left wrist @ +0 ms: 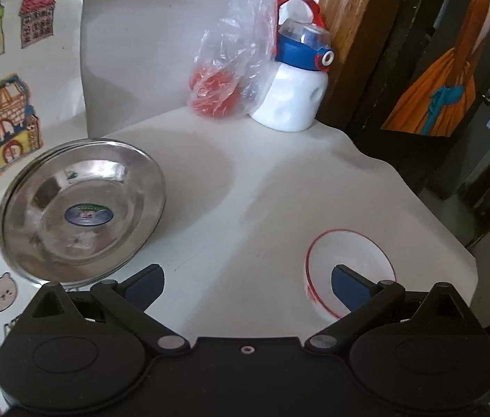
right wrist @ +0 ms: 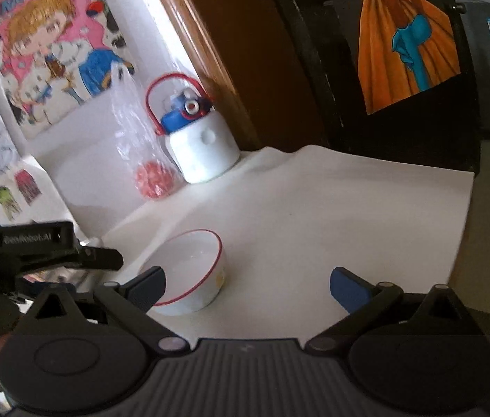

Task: Organize plates and bowls
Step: 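Move both grippers to the other red-rimmed white bowl, then close both grippers on the rim of the second white bowl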

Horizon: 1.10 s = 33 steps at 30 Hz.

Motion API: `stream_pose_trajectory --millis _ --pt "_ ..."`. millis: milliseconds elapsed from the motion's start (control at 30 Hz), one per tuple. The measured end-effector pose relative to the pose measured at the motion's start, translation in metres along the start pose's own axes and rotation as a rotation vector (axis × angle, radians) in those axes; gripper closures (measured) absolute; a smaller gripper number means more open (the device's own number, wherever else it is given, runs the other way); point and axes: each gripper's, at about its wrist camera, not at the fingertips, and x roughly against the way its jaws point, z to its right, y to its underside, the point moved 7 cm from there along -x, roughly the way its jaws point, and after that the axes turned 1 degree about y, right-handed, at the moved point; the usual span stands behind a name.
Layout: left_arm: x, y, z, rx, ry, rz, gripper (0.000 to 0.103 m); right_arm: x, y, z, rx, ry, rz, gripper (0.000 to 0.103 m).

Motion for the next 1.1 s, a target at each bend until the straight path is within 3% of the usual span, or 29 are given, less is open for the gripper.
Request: stream_pose_trajectory --millis 300,467,600,667,733,1000,1100 --pt "-0.025 -0.003 0.003 0.027 0.045 -0.039 0.002 -0.022 0.002 -0.010 0.011 -0.007 -0.023 0.015" --pt "-0.029 -0.004 0.009 0.005 0.063 -0.044 0.013 -0.026 0.004 -0.014 0.014 -0.017 -0.031 0.020" --pt "-0.032 -0.001 0.014 -0.014 0.073 -0.061 0.029 -0.027 0.006 -0.017 -0.001 -0.051 -0.040 0.038" --pt "-0.033 0.000 0.016 -0.017 0.087 -0.071 0.039 -0.027 0.006 -0.016 -0.025 -0.076 -0.042 0.041" --pt "-0.036 0.001 0.020 -0.034 0.103 -0.088 0.061 -0.027 0.006 -0.015 -0.044 -0.092 -0.044 0.048" --pt "-0.039 0.005 0.032 -0.055 0.155 -0.116 0.085 -0.030 0.012 -0.015 -0.156 -0.217 -0.077 0.062" --pt "-0.038 0.008 0.037 -0.054 0.171 -0.124 0.085 -0.028 0.013 -0.013 -0.180 -0.225 -0.062 0.067"
